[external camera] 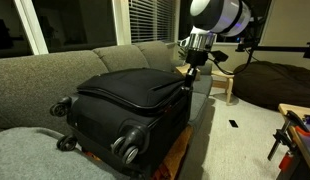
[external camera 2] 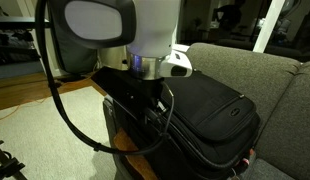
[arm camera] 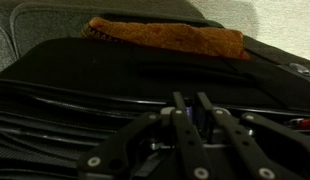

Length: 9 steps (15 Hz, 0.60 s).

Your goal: Close the zip on the suitcase

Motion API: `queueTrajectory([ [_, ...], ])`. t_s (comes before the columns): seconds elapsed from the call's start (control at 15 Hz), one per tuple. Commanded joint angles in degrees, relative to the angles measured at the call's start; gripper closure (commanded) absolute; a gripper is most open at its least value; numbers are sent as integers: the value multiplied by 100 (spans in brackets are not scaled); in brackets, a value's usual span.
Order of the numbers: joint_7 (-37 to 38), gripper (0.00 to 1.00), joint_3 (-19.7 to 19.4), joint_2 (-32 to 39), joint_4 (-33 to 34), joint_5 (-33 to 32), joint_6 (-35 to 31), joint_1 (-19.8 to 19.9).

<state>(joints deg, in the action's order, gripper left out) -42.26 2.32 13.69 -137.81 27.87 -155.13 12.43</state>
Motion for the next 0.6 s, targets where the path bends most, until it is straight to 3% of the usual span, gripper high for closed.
queueTrajectory([
  [0.0,259,92,202,-255,-170,-74,-81,-175],
  [0.53,365,92,255,-276,-218,-308,-109,-270],
])
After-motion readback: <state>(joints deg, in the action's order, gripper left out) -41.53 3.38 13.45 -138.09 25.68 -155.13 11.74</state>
